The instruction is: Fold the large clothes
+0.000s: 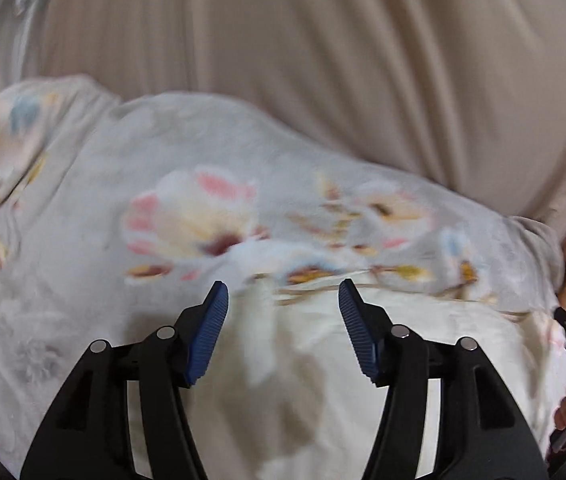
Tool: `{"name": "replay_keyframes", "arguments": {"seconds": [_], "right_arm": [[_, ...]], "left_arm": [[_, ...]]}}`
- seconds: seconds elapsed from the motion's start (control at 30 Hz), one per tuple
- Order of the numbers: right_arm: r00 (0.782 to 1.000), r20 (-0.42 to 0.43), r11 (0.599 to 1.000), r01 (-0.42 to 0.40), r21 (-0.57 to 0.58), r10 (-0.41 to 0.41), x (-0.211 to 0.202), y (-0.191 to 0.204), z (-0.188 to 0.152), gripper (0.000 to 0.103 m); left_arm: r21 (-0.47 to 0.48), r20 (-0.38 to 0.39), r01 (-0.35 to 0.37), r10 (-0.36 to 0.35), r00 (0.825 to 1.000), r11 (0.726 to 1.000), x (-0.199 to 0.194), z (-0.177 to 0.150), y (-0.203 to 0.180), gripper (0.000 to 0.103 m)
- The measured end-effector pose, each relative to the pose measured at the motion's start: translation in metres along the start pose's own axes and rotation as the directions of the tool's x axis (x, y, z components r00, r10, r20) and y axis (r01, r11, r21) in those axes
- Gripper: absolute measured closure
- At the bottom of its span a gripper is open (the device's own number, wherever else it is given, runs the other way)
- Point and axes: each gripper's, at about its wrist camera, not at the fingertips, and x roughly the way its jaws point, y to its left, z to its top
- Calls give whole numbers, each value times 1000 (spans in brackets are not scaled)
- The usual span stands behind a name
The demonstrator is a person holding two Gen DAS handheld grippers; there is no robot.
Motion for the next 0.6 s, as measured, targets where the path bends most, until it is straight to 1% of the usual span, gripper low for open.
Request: {"name": "replay_keyframes", "arguments": {"seconds": [0.03,0.07,0.1,0.13,0.17,0.2,0.23,0.27,0.33,0.4,0.47,0.6], "right_arm": [[997,-7,996,-72,-48,71,-5,23,-2,69],[987,-40,982,-159,-99,156,-6,48,-8,69],[972,-84,964,-231,-132,221,-4,68,-16,69],[951,-143,942,-295,-158,273,1,89,-26,69],[932,-206,924,-335,-184,297,9,107,-38,70],[923,-245,915,-348,-205,296,15,117,-48,75],[924,-272,912,-335,-237,269,23,124,-59,78],[932,-283,918,-301,-260,226,30,123,-66,78],[940,-288,937,-256,-236,184,40,106,-72,79],[952,-272,964,-191,-183,137,44,73,-69,80],[962,-259,985,-124,-117,90,44,34,-67,81],[972,-234,1000,5,-25,-11,42,-26,-74,81]], "left_arm": [[28,-4,39,-39,999,999,-3,-1,-13,43],[64,-21,87,-86,996,994,-3,-4,-33,39],[108,-64,140,-134,989,984,1,-12,-55,37],[138,-109,174,-159,981,975,8,-20,-69,36],[166,-158,193,-167,973,967,18,-32,-83,36],[191,-197,192,-154,968,963,30,-45,-94,36],[206,-221,180,-133,966,962,41,-54,-99,36],[214,-250,157,-101,963,964,54,-65,-100,36],[211,-251,137,-82,965,968,65,-78,-95,36],[233,-227,119,-65,972,965,64,-83,-93,36],[236,-221,113,-60,973,965,63,-85,-92,36],[241,-216,106,-53,975,965,65,-88,-94,35]]}}
